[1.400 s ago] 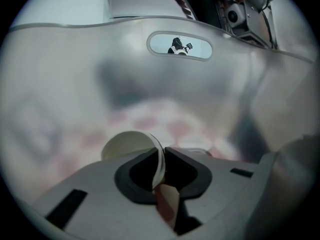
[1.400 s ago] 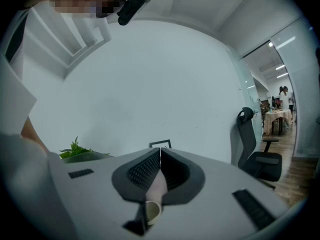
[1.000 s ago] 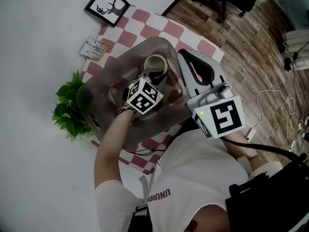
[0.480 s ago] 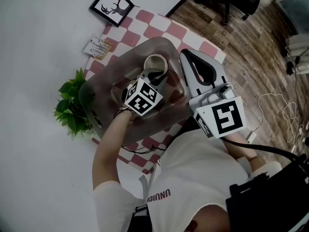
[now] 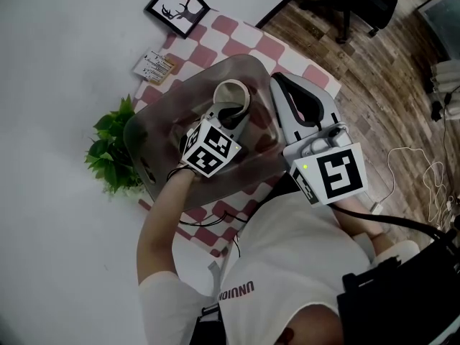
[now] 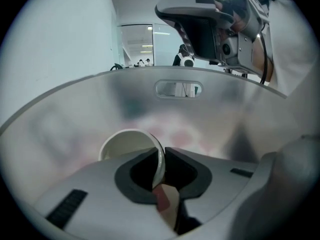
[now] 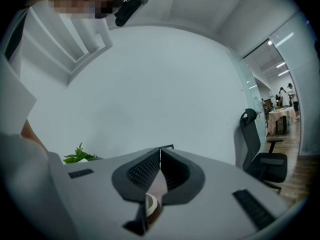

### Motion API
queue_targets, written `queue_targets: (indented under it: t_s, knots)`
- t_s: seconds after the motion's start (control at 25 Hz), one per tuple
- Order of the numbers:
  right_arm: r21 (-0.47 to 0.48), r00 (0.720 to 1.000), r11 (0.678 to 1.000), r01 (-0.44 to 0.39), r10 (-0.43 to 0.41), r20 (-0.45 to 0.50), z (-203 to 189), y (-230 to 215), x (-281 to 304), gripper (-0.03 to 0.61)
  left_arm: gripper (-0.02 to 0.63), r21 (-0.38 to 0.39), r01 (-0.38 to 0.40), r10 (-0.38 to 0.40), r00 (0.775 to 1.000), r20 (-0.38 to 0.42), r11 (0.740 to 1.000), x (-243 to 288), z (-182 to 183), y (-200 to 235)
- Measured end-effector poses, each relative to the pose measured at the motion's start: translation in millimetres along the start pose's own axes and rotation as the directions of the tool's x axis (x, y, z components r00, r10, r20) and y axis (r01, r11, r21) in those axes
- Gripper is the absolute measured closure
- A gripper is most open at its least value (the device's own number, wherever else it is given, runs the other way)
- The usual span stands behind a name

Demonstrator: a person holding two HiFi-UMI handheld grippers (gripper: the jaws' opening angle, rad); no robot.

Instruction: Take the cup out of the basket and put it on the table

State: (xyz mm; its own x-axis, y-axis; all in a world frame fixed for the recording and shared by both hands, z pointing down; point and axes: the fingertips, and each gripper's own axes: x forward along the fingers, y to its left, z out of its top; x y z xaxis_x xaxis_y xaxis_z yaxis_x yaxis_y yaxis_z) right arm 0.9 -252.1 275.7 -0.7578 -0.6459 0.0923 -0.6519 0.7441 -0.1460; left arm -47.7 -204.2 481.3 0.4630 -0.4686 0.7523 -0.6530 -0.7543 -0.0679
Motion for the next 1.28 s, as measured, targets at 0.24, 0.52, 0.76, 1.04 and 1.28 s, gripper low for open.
queue_targets:
  t_s: [0.24,0.52,0.76,1.04,1.28]
  knots:
    - [-0.001,1.000,1.000,-0.019,0.019,0.009,4,4,-2,0.558,0.560,-0.009,-0.024,0.024,1.000,0.003,1.000,-9,2,-2]
    - [-0.006,0.999,0.999,-0.038,0.038,0.017,8,9,-4,0.558,0.560,-0.020,-0.045,0.046,0.999,0.023,0.999,-20,9,-7]
    - [-0.007,0.998,0.998,-0.056,0.056,0.028,11,15,-7,0.558,0.560,-0.045,-0.083,0.086,0.995,0.058,0.996,-36,18,-6]
    - [-0.018,0.995,0.996,-0.092,0.093,0.039,15,27,-7,0.558,0.560,-0.076,-0.152,0.159,0.983,0.096,0.985,-57,26,-1]
    - [-0.024,0.991,0.992,-0.127,0.128,0.048,19,37,-7,0.558,0.560,-0.105,-0.202,0.214,0.969,0.124,0.974,-72,30,1]
